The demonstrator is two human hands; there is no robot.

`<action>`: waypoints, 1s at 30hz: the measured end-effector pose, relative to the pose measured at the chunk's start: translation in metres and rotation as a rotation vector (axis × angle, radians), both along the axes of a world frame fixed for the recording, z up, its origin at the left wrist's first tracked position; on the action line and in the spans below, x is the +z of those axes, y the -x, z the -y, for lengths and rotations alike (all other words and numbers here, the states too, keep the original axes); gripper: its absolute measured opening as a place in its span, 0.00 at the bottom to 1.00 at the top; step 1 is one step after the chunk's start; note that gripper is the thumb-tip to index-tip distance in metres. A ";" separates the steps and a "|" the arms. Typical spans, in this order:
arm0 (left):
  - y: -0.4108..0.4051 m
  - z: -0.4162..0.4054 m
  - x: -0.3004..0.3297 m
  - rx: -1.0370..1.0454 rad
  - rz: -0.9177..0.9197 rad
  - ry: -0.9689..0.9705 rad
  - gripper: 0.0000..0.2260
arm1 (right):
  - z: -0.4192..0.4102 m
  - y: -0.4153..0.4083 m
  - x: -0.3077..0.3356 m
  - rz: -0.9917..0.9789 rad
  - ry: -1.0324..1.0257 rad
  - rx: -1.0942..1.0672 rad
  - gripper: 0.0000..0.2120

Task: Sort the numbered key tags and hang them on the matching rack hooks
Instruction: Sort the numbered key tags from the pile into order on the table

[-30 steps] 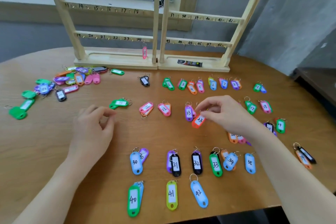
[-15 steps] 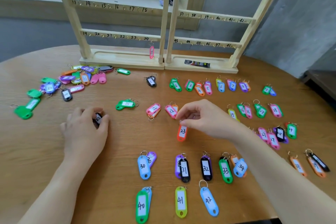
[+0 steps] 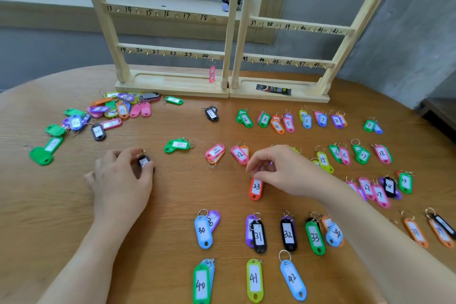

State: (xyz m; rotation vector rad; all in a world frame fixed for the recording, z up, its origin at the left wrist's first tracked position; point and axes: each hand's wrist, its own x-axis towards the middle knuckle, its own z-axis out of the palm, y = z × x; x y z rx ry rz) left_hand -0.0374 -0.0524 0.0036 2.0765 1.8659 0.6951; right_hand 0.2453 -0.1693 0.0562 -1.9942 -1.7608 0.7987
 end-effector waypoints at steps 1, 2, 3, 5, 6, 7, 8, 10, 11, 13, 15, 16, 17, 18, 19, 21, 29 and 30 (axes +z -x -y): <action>0.000 0.000 0.000 -0.008 -0.002 -0.002 0.12 | 0.001 -0.002 0.002 0.027 0.008 0.001 0.06; 0.000 0.000 0.000 -0.014 0.002 -0.001 0.11 | 0.002 -0.003 0.003 0.053 0.018 0.003 0.06; 0.000 0.000 0.000 -0.017 0.010 0.000 0.10 | 0.003 -0.005 0.005 0.072 0.029 0.007 0.06; 0.001 0.000 0.001 -0.018 0.031 0.004 0.10 | 0.004 -0.008 0.006 0.094 0.059 0.023 0.06; 0.001 0.000 0.001 -0.018 0.038 0.004 0.10 | 0.005 -0.009 0.007 0.100 0.073 0.033 0.07; 0.001 0.001 0.001 -0.018 0.047 0.004 0.11 | 0.006 -0.010 0.007 0.104 0.082 0.040 0.07; 0.001 0.001 0.002 -0.017 0.055 0.005 0.11 | 0.007 -0.010 0.008 0.109 0.087 0.043 0.08; 0.002 0.000 0.004 -0.016 0.059 0.030 0.12 | 0.009 -0.010 0.009 0.113 0.082 0.043 0.09; 0.002 -0.001 0.006 -0.020 0.054 0.060 0.13 | 0.010 -0.009 0.009 0.110 0.074 0.039 0.09; 0.003 -0.006 0.010 -0.042 0.044 0.136 0.13 | 0.012 -0.007 0.009 0.103 0.042 0.022 0.09; 0.005 -0.009 0.016 -0.069 0.054 0.206 0.11 | 0.012 -0.004 0.009 0.093 -0.015 -0.002 0.08; 0.006 -0.011 0.019 -0.078 0.061 0.234 0.10 | 0.012 -0.003 0.010 0.088 -0.043 -0.012 0.08; 0.008 -0.013 0.021 -0.081 0.068 0.265 0.09 | 0.012 -0.001 0.010 0.082 -0.066 -0.016 0.08; 0.009 -0.015 0.023 -0.082 0.078 0.299 0.08 | 0.012 0.001 0.011 0.077 -0.077 -0.016 0.07; 0.010 -0.017 0.025 -0.081 0.096 0.332 0.08 | 0.013 0.003 0.011 0.071 -0.082 -0.013 0.07; 0.012 -0.021 0.028 -0.081 0.154 0.380 0.07 | 0.014 0.008 0.010 0.065 -0.088 -0.002 0.07; 0.020 -0.016 0.034 -0.100 0.358 0.383 0.08 | 0.021 0.023 0.016 0.058 -0.126 0.030 0.08; 0.021 -0.013 0.036 -0.111 0.374 0.386 0.08 | 0.021 0.024 0.017 0.051 -0.128 0.035 0.08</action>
